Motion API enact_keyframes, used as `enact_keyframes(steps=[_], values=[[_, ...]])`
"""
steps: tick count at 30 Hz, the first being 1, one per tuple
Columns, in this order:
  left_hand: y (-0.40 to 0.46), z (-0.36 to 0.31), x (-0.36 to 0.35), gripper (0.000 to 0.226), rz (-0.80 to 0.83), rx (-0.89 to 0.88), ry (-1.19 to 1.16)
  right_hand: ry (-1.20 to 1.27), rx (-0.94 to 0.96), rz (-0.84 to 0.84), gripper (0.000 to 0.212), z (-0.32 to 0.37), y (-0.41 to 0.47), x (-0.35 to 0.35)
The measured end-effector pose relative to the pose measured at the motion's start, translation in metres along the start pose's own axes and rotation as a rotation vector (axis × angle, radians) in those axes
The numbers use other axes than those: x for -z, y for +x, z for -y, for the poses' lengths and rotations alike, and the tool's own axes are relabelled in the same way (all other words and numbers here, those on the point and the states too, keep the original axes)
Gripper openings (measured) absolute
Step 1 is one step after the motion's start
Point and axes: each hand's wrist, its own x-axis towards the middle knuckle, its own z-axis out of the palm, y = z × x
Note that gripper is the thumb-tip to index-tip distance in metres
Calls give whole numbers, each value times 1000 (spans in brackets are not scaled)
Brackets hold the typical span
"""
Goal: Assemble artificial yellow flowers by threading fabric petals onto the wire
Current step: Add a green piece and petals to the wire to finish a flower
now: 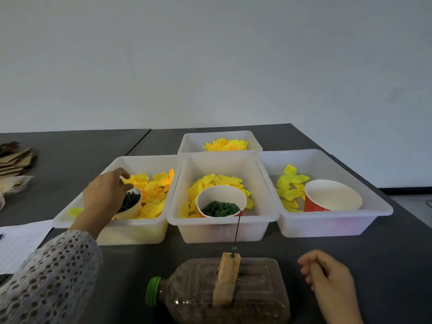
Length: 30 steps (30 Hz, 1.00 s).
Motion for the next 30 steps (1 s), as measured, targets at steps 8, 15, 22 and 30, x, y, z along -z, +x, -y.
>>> enact_keyframes(steps=[8,15,22,30], values=[[5,-5,3,17,-64,53,-307,-5,10,10,29,-2,1,1],[-26,-97,48,10,-143,25,-1043,-23,-3,23,25,-3,1,2],[-108,-188,83,14,228,-220,-1334,-31,40,-38,29,-8,-1,-1],[-129,-195,81,13,392,-340,-1209,-28,59,-32,29,-10,-2,0]])
